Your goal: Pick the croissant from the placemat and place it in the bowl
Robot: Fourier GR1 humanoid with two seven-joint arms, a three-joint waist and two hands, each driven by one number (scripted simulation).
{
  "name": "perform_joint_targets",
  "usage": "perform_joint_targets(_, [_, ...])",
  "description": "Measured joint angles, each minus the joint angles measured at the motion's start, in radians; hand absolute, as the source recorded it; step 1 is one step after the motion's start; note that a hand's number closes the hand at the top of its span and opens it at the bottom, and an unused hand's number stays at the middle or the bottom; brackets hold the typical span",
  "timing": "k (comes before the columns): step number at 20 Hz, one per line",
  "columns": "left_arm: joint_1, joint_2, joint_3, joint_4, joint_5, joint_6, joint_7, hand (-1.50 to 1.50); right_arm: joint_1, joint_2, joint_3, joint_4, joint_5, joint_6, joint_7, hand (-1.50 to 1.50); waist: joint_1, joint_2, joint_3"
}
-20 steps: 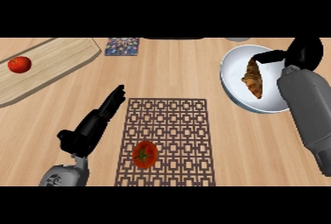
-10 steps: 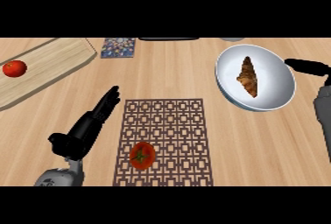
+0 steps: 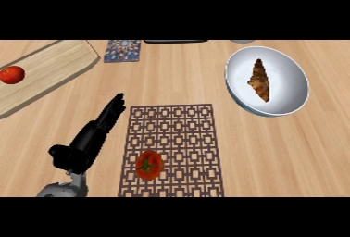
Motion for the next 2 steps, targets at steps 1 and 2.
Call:
perform_joint_targets(1, [-0.011,-0.008,-0.004,0.016,-0.007,0.006,-0.004,0.0,0.041,0.003,-0.022,-0.029,-0.041,0.018,-0.03,-1.5,0.001,0.001,0.0])
perform_joint_targets(2, [-0.01,-0.006,-0.005,0.016,-0.006,0.0,-0.005,0.0,0.08,0.008,-0.045,-0.051,-0.081,0.037,-0.062,-1.5,0.005,0.002,0.0])
